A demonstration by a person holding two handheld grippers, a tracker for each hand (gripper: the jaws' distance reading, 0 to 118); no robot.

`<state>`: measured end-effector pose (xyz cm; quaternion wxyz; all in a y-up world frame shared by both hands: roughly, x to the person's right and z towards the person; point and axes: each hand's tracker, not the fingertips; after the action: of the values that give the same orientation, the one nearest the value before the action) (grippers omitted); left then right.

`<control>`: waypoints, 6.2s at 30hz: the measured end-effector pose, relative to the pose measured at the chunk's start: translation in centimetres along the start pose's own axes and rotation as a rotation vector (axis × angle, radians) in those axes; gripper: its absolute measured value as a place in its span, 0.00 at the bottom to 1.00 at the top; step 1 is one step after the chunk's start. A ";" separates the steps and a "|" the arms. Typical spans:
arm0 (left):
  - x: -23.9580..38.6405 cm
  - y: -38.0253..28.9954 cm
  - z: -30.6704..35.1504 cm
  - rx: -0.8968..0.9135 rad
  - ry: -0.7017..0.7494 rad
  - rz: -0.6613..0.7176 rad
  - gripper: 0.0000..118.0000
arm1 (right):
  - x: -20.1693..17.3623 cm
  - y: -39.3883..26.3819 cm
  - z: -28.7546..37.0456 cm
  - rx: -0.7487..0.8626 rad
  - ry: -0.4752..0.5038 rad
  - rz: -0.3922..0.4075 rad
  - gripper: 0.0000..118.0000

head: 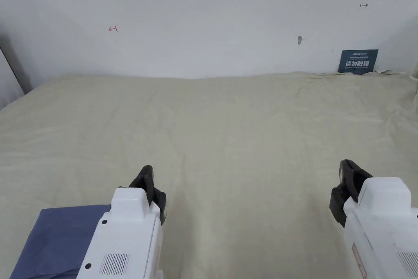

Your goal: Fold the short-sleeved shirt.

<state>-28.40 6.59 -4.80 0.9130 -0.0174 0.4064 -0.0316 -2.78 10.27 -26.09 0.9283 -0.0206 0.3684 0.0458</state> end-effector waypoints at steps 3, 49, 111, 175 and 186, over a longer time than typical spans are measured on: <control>-0.2 0.0 -0.1 -0.002 -0.001 0.004 0.00 | -0.1 0.0 0.0 0.001 0.001 0.006 0.00; -0.6 0.0 -0.1 -0.001 -0.005 0.007 0.00 | -0.2 0.6 0.4 0.013 -0.003 0.018 0.00; -1.4 0.9 0.2 0.025 0.000 0.051 1.00 | 0.2 1.3 1.3 0.043 -0.009 -0.016 0.94; -1.7 0.7 0.7 0.018 0.006 0.055 1.00 | -0.2 1.7 1.8 0.034 -0.022 0.004 0.94; -1.8 1.0 0.9 0.018 -0.011 0.064 1.00 | 0.4 3.6 0.0 -0.344 -0.114 -0.232 0.94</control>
<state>-28.94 7.69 -2.94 0.9160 0.0036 0.4012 -0.0059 -2.81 13.86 -26.35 0.9295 -0.2184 0.2973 0.0018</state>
